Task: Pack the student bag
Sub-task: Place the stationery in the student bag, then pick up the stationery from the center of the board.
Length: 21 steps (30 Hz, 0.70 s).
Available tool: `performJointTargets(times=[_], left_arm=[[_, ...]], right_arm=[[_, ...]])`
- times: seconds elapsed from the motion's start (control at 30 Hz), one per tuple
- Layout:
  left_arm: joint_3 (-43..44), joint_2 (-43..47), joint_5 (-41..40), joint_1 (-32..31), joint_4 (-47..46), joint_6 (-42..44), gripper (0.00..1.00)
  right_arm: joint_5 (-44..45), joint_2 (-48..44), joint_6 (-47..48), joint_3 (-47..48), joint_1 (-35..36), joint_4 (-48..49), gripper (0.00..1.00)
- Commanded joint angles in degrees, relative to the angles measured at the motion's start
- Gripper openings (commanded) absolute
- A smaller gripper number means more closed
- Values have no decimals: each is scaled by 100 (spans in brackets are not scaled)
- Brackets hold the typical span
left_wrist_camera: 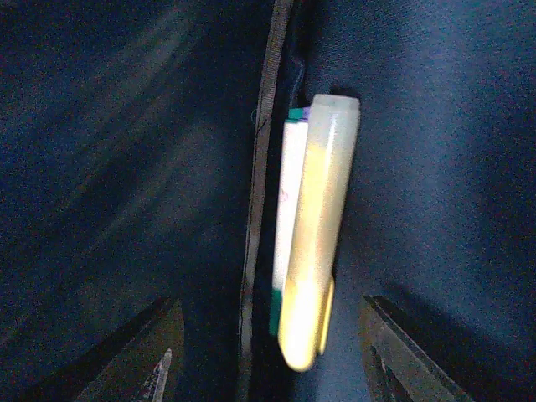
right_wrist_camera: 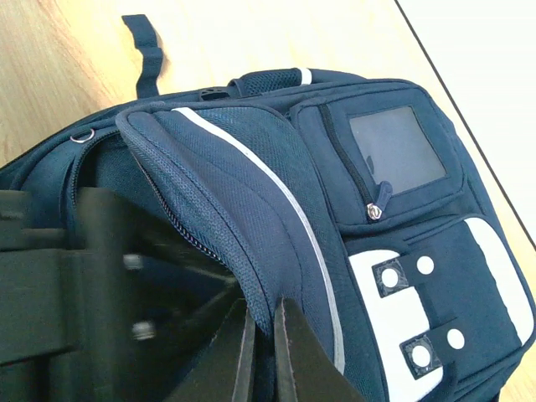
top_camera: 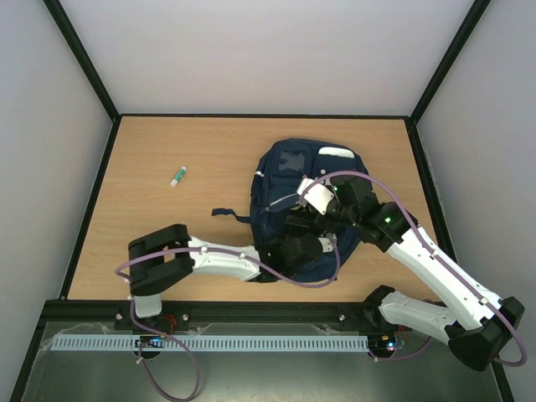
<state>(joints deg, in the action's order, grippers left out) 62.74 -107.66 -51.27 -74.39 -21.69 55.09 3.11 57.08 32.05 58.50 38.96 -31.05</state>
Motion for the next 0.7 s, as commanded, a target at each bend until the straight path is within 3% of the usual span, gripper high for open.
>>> performJointTargets(times=[0.0, 0.23, 0.37, 0.43, 0.47, 0.57, 0.67], left_arm=[[-364, 778, -326, -443, 684, -973, 60], [-854, 1669, -716, -1356, 2183, -2713, 63], [-922, 2301, -886, -1517, 3347, -4496, 69], [-1011, 2685, -1037, -1513, 3823, -5353, 78], [-1069, 2903, -1148, -1510, 4047, -5779, 98], [-1168, 3594, -1653, -1221, 4896, -7607, 99], [-1103, 4227, -1494, -172, 5912, -9614, 99]], right_arm=[[-128, -146, -58, 213, -73, 758, 1], [-367, -70, -219, -272, -328, 1114, 1], [-577, -174, -431, -668, -392, 1461, 1], [-800, -253, -530, -903, -455, 1610, 1], [-880, -295, -568, -1033, -485, 1698, 1], [-1260, -437, -647, -1534, -551, 1984, 1], [-1468, -509, -639, -1948, -556, 2197, 1]])
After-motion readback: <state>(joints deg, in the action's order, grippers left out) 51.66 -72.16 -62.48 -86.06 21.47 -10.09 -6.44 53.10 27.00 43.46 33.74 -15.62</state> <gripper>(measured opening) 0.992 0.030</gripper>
